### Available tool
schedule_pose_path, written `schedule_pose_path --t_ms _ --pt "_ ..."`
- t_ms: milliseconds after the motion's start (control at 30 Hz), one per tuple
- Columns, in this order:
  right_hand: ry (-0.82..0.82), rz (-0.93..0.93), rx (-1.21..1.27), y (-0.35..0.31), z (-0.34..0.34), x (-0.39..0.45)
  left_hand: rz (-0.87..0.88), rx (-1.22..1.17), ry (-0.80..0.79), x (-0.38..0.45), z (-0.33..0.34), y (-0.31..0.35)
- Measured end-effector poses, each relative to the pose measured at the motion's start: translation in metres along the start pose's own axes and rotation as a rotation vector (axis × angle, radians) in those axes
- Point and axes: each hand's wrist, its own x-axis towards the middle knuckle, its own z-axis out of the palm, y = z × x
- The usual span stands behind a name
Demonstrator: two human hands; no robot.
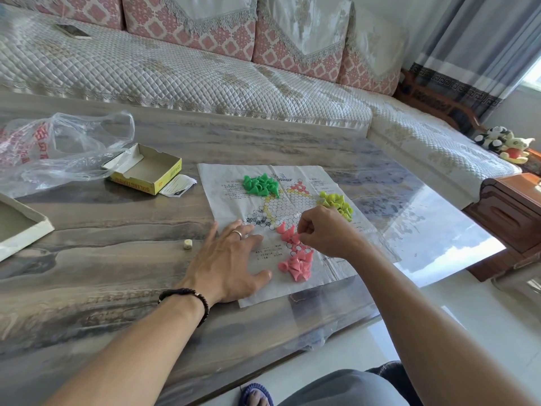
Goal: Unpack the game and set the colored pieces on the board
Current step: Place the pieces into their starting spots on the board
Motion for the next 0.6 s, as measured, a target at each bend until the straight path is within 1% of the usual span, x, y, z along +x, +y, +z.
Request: schedule_pose_path --t_ms 333,500,600 --pt "0.021 0.008 0.002 0.002 0.004 0.001 0.003 -0.004 0.001 0.000 0.001 -0.001" --pt "0.087 -0.007 0.062 0.002 -0.005 -0.008 -0.002 -0.008 -0.004 0.000 0.001 0.000" --pt "0.041 -0.026 0.127 0.006 -0.009 -0.016 -0.002 -0.010 -0.003 0.000 0.002 -0.001"
